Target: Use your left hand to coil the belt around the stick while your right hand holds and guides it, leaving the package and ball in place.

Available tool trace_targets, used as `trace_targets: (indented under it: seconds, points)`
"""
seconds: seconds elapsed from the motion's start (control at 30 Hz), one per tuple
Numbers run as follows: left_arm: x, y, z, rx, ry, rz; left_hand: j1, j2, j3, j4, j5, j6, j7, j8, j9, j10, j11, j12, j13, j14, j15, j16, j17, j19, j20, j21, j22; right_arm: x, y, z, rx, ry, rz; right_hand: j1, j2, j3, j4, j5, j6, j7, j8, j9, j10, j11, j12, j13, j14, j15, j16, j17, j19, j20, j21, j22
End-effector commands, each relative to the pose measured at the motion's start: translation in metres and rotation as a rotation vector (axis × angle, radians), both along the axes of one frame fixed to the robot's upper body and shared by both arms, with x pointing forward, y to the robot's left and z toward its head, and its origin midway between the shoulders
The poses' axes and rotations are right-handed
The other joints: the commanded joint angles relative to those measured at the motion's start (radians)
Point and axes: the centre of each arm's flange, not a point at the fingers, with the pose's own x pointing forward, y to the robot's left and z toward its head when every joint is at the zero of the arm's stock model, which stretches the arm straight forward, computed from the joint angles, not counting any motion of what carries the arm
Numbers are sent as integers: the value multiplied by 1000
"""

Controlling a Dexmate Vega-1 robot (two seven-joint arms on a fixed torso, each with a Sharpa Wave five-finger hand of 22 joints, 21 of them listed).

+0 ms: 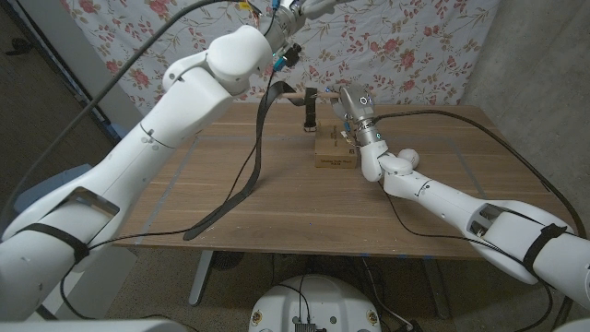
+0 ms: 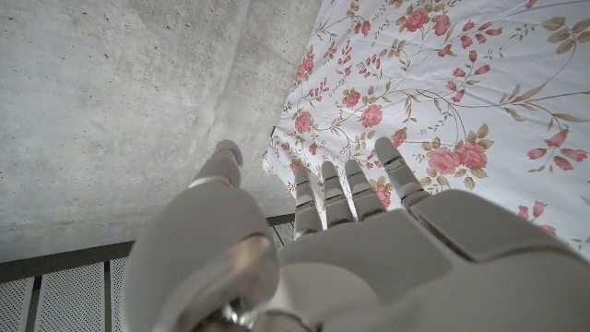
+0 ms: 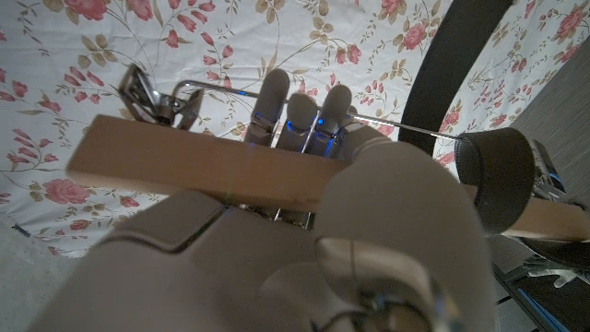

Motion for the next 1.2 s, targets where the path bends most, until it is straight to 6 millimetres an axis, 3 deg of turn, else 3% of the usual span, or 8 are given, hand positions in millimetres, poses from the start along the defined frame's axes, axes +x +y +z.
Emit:
trace_targets:
  seconds: [0.03,0.27,0.43,0.7,1.2]
  points:
    - [2,26,-26,-48,-46,29,-50,9,-18,17,2,-39,-20,-4,-3,-47,-8,3,-33,-50,4,3,-29,-34,-10,-28,4,16,-14,-8,19,71,-86,2,8,5,1,6,69,-8,4,3,5,2,-4,0,4,-79,1,1,-2,-138,-3,0]
    - [12,45,-37,-74,-111,4,-105,18,-36,43,2,-51,-23,0,-5,-56,-11,9,-56,-58,1,9,-45,-17,-22,-36,5,25,-21,-10,30,101,-123,2,9,5,0,5,69,-8,3,3,5,2,-5,-1,4,-79,1,1,0,-137,-2,1]
    - [18,58,-46,-98,-108,14,-130,17,-46,51,4,-52,-39,2,-8,-61,-28,12,-73,-79,-7,6,-58,-10,-30,-45,4,30,-26,-13,27,120,-148,2,9,5,0,5,70,-8,4,3,6,4,-5,-1,4,-78,1,1,0,-137,-2,1]
    - [18,70,-52,-110,-127,40,-138,14,-49,48,6,-60,-50,1,-9,-74,-31,11,-89,-95,-13,5,-71,-8,-43,-55,4,34,-34,-21,8,150,-192,1,9,5,1,5,70,-9,3,3,5,1,-5,0,5,-78,1,1,1,-138,-2,0]
    - [21,80,-60,-116,-130,40,-138,12,-49,38,8,-66,-54,1,-11,-82,-41,13,-109,-101,-15,7,-85,-7,-39,-68,4,47,-46,-33,-54,220,-273,-2,9,6,2,4,67,-10,-1,0,0,3,-13,-9,4,-78,-2,0,1,-139,-5,-1]
